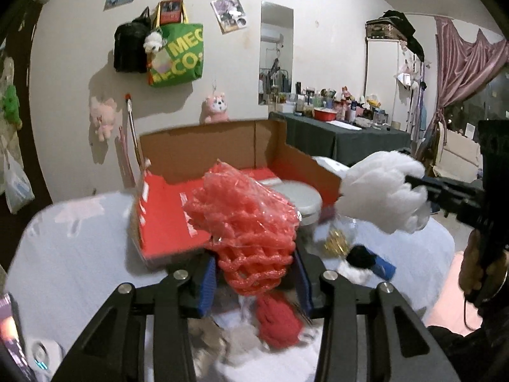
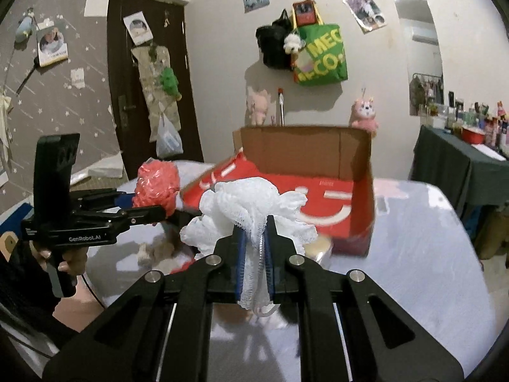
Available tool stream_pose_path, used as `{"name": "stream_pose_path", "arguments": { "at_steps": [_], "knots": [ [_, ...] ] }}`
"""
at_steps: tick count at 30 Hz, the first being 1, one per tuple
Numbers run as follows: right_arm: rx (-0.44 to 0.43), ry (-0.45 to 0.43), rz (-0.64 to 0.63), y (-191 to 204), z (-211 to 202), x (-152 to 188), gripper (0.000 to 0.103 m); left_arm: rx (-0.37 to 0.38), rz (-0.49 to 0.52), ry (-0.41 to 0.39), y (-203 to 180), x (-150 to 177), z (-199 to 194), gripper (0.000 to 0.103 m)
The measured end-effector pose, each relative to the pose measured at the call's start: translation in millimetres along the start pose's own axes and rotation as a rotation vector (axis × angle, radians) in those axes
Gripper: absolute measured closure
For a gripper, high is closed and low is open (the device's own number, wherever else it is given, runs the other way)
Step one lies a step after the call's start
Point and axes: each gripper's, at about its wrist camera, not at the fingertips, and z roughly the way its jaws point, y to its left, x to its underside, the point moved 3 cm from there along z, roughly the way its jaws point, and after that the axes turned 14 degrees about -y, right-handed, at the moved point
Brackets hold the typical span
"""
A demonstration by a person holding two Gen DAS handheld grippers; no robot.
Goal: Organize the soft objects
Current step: 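Carry both sponges into the red-lined cardboard box and open both tools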
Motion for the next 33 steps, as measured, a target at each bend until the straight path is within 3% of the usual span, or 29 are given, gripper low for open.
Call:
{"name": "stream_pose_path", "arguments": {
  "at_steps": [7,14,19,26,33],
  "knots": [
    [0.009,0.009,-0.051,-20,34,-49,0.093,0.002,0.077,0.025,23,-46,34,0.059],
    [0.034,0.139,-0.100,-48,122,-74,0.093,0.041,0.133,0.121,36,-72,99,0.059],
    [0.058,0.254,-0.125,-69,194,-66,0.093,0.082,0.148,0.236,43,-70,164,0.059],
    [0.132,0.423,-0.098,-104,289,-29,0.093,0.081,0.152,0.389,58,-44,249,0.059],
    [0.194,0.540,-0.023,-130,341,6,0.093,0.048,0.142,0.492,72,-14,302,0.059]
  ]
}}
